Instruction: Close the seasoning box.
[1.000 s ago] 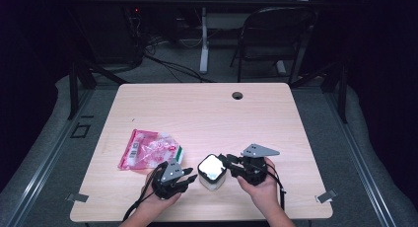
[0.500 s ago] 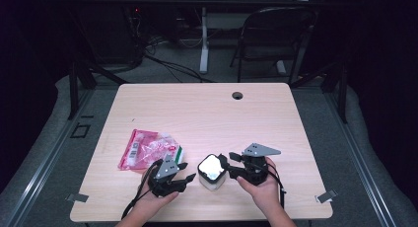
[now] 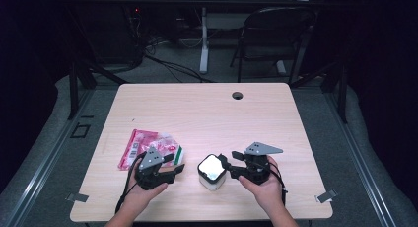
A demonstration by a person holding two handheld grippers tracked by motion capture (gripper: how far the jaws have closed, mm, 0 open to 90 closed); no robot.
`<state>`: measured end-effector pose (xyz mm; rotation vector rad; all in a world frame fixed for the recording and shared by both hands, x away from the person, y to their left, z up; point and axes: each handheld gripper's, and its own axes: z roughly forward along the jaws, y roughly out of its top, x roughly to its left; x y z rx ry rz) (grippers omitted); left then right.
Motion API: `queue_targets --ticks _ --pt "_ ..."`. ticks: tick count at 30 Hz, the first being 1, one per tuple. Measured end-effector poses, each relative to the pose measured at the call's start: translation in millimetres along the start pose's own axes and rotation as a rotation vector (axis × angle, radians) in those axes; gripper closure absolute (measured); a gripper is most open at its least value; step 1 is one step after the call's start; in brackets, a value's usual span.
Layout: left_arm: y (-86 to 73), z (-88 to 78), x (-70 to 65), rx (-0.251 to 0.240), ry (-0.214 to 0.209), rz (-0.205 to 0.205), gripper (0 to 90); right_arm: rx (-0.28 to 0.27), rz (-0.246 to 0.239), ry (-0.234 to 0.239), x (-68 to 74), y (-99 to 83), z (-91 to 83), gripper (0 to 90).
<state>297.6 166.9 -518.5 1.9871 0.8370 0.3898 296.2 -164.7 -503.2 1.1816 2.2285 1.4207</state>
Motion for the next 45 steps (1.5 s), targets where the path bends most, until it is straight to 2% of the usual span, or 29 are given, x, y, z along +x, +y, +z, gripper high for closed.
queue_targets --ticks 4,7,9,11,13,18,22,23,24,26,28,29,31,34,37,38,40,41,42,43,45 --pt "-0.7 -6.6 12.9 -0.022 0.026 -0.044 44.1 -0.018 0.021 -0.018 -7.8 2.0 -6.1 43.6" --pt "-1.5 -8.9 18.7 -0.024 0.035 -0.058 43.8 -0.029 0.037 -0.026 -11.9 2.2 -8.6 43.6" --pt "-3.1 -11.9 26.4 -0.026 0.052 -0.081 43.6 -0.031 0.048 -0.048 -17.9 1.9 -11.6 43.5" --pt "-3.3 -13.2 28.9 -0.025 0.054 -0.091 43.5 -0.042 0.060 -0.053 -19.1 1.5 -12.0 43.5" --pt "-4.3 -16.2 35.8 -0.037 0.048 -0.125 42.9 -0.059 0.074 -0.075 -22.8 1.4 -14.8 43.5" --pt "-7.2 -19.4 44.1 -0.041 0.076 -0.146 42.6 -0.064 0.086 -0.093 -28.7 0.1 -16.8 43.3" --pt "-11.6 -21.9 53.3 -0.037 0.123 -0.154 42.4 -0.082 0.118 -0.124 -37.0 -3.2 -18.5 43.4" --pt "-12.9 -22.2 55.7 -0.033 0.140 -0.152 42.4 -0.082 0.143 -0.126 -39.9 -4.4 -18.5 43.3" --pt "-15.5 -23.1 60.8 -0.032 0.151 -0.177 42.4 -0.073 0.146 -0.133 -41.8 -5.0 -18.7 43.4" --pt "-17.1 -23.2 63.1 -0.035 0.157 -0.186 42.4 -0.076 0.151 -0.137 -43.7 -6.2 -18.4 43.3" --pt "-20.3 -23.3 67.8 -0.022 0.183 -0.185 42.2 -0.059 0.168 -0.149 -50.1 -10.2 -16.4 43.3" --pt "-23.3 -23.0 72.0 -0.014 0.195 -0.198 42.2 -0.052 0.174 -0.154 -52.4 -11.8 -15.6 43.3" --pt "-24.3 -23.0 73.8 -0.006 0.198 -0.204 42.1 -0.046 0.181 -0.161 -54.8 -13.4 -15.0 43.3" --pt "-28.3 -22.2 80.6 -0.011 0.207 -0.231 42.0 -0.046 0.237 -0.163 -64.8 -19.8 -13.5 43.3" --pt "-30.4 -22.5 83.9 -0.010 0.219 -0.243 41.9 -0.047 0.261 -0.171 -69.7 -22.6 -13.9 43.3" --pt "-31.4 -22.8 85.3 -0.010 0.223 -0.253 41.9 -0.051 0.278 -0.192 -73.7 -25.5 -14.0 43.3" --pt "-33.9 -23.6 88.9 -0.003 0.239 -0.257 41.8 -0.044 0.272 -0.202 -76.0 -26.9 -14.4 43.3" --pt "-36.6 -23.8 92.6 -0.002 0.251 -0.272 41.8 -0.030 0.265 -0.239 -80.5 -30.8 -12.9 43.4" --pt "-36.6 -23.8 92.6 -0.002 0.251 -0.272 41.8 -0.030 0.265 -0.239 -80.5 -30.8 -12.9 43.4" --pt "-39.0 -24.3 95.9 0.000 0.262 -0.286 41.8 -0.005 0.264 -0.264 -85.6 -34.9 -11.1 43.3" --pt "-40.1 -24.6 97.5 0.006 0.270 -0.289 41.8 -0.001 0.270 -0.272 -87.9 -37.1 -9.9 43.3"
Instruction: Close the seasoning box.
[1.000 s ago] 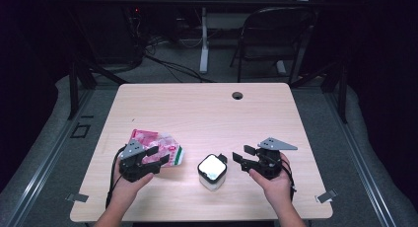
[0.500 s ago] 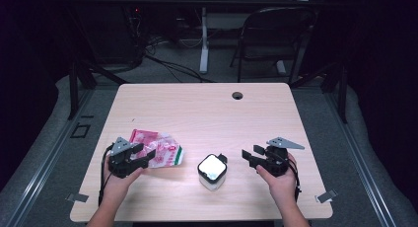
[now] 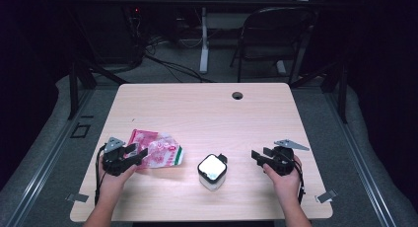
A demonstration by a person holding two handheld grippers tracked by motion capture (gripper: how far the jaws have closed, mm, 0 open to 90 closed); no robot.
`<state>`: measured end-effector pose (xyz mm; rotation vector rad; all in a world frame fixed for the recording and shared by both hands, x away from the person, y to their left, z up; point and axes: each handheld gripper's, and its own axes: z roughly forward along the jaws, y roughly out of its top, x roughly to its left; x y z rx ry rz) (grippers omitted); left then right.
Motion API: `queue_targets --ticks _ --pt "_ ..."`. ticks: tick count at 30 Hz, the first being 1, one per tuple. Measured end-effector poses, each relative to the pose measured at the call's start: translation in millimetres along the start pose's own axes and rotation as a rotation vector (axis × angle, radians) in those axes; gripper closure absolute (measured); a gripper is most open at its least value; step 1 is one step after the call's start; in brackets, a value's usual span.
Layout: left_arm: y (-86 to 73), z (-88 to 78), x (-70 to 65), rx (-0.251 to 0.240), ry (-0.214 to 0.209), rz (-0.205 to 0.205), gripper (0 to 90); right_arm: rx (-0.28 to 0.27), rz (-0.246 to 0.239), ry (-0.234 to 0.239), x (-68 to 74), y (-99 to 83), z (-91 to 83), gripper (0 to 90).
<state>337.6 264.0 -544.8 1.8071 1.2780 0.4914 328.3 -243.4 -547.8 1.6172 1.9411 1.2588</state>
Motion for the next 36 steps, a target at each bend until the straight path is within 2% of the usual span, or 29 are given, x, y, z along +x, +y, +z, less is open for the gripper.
queue_targets --ticks 2,6,9,14,20,34,36 --pt "-1.3 0.9 4.3 0.007 0.021 -0.011 41.8 0.023 0.011 -0.019 -5.3 -3.0 4.1 43.3" --pt "-3.0 2.1 7.6 0.011 0.031 -0.023 41.8 0.034 0.017 -0.026 -7.8 -5.1 7.4 43.3" --pt "-5.3 5.0 11.3 0.028 0.053 -0.026 41.7 0.059 0.010 -0.035 -9.1 -7.4 11.8 43.2" --pt "-7.0 7.3 14.4 0.035 0.058 -0.039 41.2 0.070 -0.009 -0.046 -7.9 -8.2 14.1 43.1" --pt "-7.6 9.3 15.4 0.041 0.062 -0.038 41.2 0.051 -0.007 -0.044 -6.7 -9.1 14.4 43.1" --pt "-8.0 11.8 14.6 0.053 0.067 -0.029 40.7 0.063 -0.040 -0.034 0.9 -11.8 18.7 43.0" --pt "-8.3 11.7 14.3 0.055 0.069 -0.033 40.6 0.059 -0.030 -0.026 2.5 -12.1 18.6 43.0"
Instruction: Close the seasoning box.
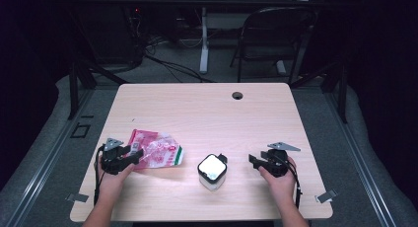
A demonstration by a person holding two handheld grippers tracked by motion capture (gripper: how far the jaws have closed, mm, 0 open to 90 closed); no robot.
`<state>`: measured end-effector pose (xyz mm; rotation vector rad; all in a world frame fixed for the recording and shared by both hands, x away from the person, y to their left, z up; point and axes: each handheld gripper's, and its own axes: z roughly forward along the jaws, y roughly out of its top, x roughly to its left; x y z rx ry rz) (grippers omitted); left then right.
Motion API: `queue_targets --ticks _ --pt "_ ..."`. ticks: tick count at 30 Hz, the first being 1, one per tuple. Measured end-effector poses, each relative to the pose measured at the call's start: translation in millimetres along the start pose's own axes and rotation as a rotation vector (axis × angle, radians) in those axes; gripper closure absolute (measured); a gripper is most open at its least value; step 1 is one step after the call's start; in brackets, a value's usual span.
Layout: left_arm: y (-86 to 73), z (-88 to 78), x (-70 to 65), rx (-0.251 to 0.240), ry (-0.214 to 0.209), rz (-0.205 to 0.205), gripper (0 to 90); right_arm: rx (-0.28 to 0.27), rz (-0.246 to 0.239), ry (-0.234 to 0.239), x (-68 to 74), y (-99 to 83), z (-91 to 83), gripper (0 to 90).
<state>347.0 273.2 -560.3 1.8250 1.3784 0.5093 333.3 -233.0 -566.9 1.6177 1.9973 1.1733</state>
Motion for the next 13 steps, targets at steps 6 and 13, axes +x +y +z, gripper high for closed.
queue_targets --ticks 6,13 --pt "-0.1 0.0 -0.7 0.008 0.005 -0.002 40.3 -0.006 0.027 0.037 1.4 -0.5 -1.1 42.4" --pt "0.3 -0.3 0.9 0.002 0.016 -0.016 39.9 0.004 0.012 0.016 1.0 -1.7 -0.7 41.7"
